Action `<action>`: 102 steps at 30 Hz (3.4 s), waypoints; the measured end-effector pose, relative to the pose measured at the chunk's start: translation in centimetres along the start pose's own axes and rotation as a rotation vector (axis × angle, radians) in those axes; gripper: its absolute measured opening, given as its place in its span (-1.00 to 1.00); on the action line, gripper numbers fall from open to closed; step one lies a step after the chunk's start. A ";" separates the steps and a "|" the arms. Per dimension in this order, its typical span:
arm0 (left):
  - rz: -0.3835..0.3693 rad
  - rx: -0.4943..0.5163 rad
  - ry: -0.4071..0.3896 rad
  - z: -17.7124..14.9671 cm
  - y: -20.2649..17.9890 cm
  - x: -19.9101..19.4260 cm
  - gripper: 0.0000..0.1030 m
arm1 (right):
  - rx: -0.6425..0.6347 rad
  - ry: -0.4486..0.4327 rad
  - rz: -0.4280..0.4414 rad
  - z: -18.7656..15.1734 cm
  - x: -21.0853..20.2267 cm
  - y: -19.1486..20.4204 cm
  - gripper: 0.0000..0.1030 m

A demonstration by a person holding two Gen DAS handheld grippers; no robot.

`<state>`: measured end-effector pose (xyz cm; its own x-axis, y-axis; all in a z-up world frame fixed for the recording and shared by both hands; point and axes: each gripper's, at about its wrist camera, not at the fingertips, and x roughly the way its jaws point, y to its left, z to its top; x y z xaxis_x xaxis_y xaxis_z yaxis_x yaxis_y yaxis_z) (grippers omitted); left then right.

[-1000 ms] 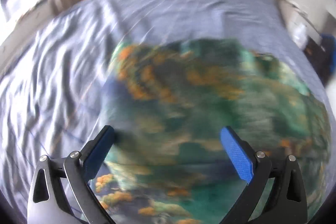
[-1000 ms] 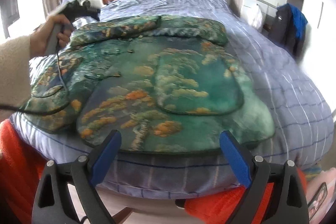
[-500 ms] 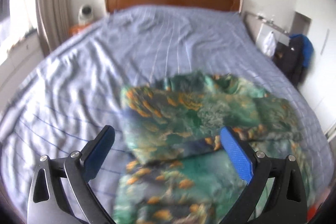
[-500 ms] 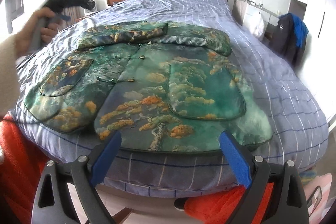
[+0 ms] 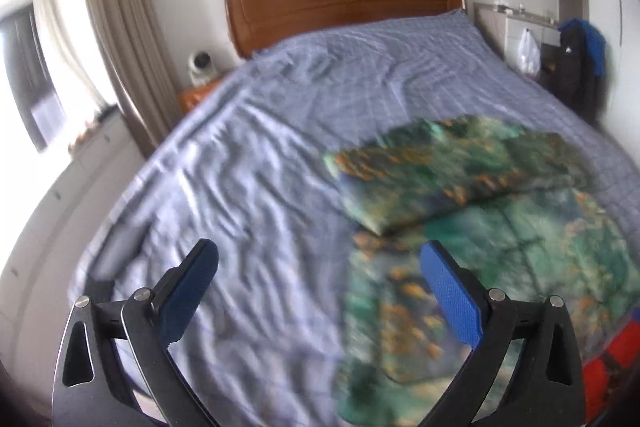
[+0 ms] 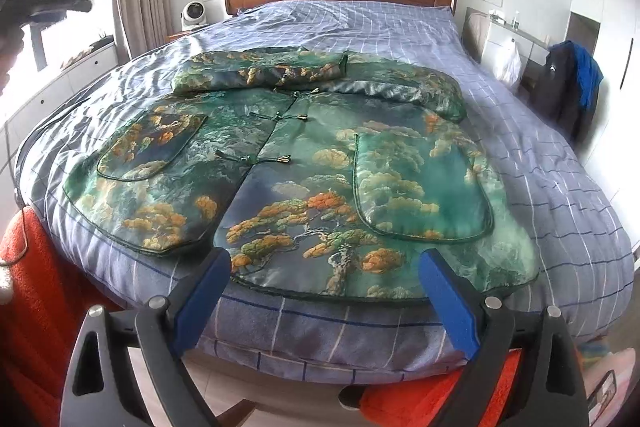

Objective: Fold large clothes

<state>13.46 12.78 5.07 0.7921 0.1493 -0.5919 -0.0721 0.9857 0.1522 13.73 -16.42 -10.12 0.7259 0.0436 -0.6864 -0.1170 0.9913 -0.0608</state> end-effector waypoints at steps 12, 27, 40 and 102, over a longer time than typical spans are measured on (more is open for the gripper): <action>-0.249 -0.136 0.244 -9.9 -7.3 3.1 0.96 | -0.037 0.020 -0.002 -0.1 0.1 1.1 0.82; -0.120 -0.122 0.202 -11.3 -5.5 2.8 0.96 | -0.086 0.014 0.043 0.1 -0.4 2.7 0.82; -0.134 -0.233 0.334 -15.0 1.8 7.9 0.96 | 0.300 0.106 -0.197 -0.6 -0.5 -15.1 0.82; -0.207 -0.192 0.342 14.8 -0.4 31.0 0.91 | 0.496 0.130 0.275 30.6 29.7 -29.0 0.90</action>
<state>47.05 15.83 -1.61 0.5580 -0.0678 -0.8271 -0.0700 0.9893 -0.1283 59.40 -40.05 -6.55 0.6207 0.3232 -0.7143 0.0648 0.8868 0.4576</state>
